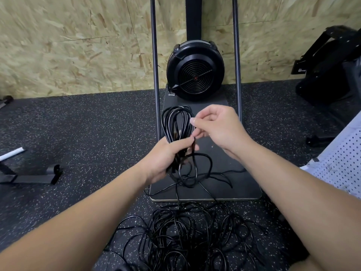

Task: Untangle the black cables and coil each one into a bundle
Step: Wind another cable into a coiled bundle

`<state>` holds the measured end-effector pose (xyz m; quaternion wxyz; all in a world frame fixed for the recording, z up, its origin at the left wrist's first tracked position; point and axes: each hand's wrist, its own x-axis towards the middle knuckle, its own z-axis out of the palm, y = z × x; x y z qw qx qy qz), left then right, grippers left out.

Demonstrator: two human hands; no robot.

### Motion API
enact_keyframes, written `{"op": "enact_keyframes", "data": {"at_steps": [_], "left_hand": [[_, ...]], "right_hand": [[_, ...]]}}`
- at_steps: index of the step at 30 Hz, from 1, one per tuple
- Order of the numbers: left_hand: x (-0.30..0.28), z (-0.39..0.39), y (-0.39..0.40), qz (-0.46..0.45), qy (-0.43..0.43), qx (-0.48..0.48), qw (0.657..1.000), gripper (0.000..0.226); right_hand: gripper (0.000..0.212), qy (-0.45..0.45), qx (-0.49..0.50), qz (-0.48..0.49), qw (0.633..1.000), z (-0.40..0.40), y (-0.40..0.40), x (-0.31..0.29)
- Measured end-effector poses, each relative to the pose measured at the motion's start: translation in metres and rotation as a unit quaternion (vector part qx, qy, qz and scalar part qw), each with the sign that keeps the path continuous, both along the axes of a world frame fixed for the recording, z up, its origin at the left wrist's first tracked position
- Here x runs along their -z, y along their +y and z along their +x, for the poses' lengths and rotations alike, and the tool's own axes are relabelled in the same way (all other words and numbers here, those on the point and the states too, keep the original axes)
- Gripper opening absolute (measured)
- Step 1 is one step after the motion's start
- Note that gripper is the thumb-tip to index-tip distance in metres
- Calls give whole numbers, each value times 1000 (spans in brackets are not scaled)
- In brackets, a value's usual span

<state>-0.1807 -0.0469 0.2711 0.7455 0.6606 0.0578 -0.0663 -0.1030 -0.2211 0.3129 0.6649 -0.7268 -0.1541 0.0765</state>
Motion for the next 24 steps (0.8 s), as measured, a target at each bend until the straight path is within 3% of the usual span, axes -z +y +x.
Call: {"op": "enact_keyframes", "data": {"at_steps": [5, 8, 11, 14, 19, 24], "left_hand": [[4, 0, -1, 9, 1, 0, 1000, 10], [3, 2, 1, 31, -3, -23, 999, 10], [1, 3, 2, 21, -13, -45, 999, 9], [6, 7, 11, 27, -16, -70, 997, 18], [14, 14, 28, 107, -8, -146, 984, 16], [10, 18, 42, 78, 26, -200, 976, 9]], "right_hand": [[18, 1, -9, -23, 1000, 1, -2, -1], [8, -22, -58, -169, 984, 1, -6, 3], [36, -33, -173, -324, 930, -6, -8, 7], [50, -37, -246, -369, 895, -11, -6, 9], [33, -72, -313, -366, 873, -3, -17, -5], [11, -54, -396, -396, 827, -5, -21, 0]]}}
